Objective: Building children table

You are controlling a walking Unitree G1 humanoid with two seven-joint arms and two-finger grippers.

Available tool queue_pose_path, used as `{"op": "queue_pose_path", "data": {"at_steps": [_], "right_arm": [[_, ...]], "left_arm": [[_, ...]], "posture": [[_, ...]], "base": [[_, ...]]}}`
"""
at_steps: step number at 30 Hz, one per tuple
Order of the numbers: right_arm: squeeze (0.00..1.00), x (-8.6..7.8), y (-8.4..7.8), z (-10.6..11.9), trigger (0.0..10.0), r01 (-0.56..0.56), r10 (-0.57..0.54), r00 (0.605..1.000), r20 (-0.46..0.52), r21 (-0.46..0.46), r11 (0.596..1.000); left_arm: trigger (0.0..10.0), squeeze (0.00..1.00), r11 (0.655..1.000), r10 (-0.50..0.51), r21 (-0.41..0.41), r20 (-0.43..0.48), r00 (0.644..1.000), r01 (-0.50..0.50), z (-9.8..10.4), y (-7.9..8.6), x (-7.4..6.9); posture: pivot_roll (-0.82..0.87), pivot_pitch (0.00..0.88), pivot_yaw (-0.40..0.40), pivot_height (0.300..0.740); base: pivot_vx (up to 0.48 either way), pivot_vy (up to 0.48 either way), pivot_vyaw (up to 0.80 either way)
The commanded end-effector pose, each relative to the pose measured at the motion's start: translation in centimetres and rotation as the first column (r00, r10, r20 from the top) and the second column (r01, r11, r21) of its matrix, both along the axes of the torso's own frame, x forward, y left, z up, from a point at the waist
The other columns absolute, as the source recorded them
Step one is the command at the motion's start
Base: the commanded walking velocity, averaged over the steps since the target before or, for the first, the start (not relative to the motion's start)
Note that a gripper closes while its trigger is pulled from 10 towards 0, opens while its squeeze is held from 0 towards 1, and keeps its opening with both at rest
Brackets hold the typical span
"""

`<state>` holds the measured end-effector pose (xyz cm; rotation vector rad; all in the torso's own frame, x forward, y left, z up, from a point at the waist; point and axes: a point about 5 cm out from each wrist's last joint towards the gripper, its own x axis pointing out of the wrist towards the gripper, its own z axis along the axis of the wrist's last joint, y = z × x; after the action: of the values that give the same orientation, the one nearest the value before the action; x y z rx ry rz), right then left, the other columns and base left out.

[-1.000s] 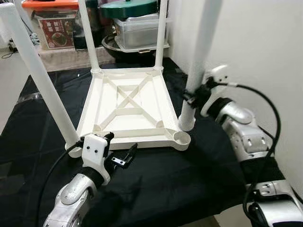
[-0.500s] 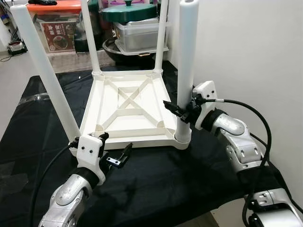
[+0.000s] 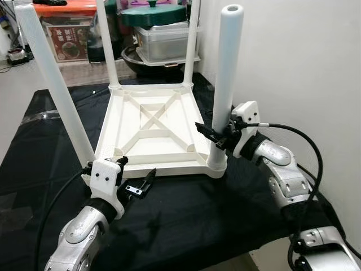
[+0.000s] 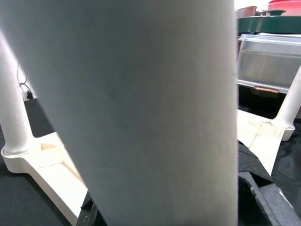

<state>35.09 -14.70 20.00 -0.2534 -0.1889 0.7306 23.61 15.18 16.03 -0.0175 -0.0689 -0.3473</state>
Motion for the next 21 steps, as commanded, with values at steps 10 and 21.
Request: {"op": "queue_pose_path", "data": {"at_steps": [10, 21], "right_arm": [[0.0, -0.5, 0.1, -4.0, 10.0, 0.063, 0.003, 0.933, -0.361, 0.171, 0.983], [0.0, -1.1, 1.3, -3.9, 10.0, -0.062, 0.12, 0.923, -0.365, 0.165, 0.984]], "left_arm": [[10.0, 0.0, 1.0, 0.019, -0.002, -0.036, 0.999, -0.019, -0.5, 0.7, -0.1], [10.0, 0.0, 1.0, 0.021, -0.002, -0.046, 0.999, -0.022, -0.5, 0.9, 0.1]], "posture": [[0.01, 0.0, -0.054, 0.74], [0.01, 0.0, -0.054, 0.74]], "base": [[0.0, 0.0, 0.0], [0.0, 0.0, 0.0]]}}
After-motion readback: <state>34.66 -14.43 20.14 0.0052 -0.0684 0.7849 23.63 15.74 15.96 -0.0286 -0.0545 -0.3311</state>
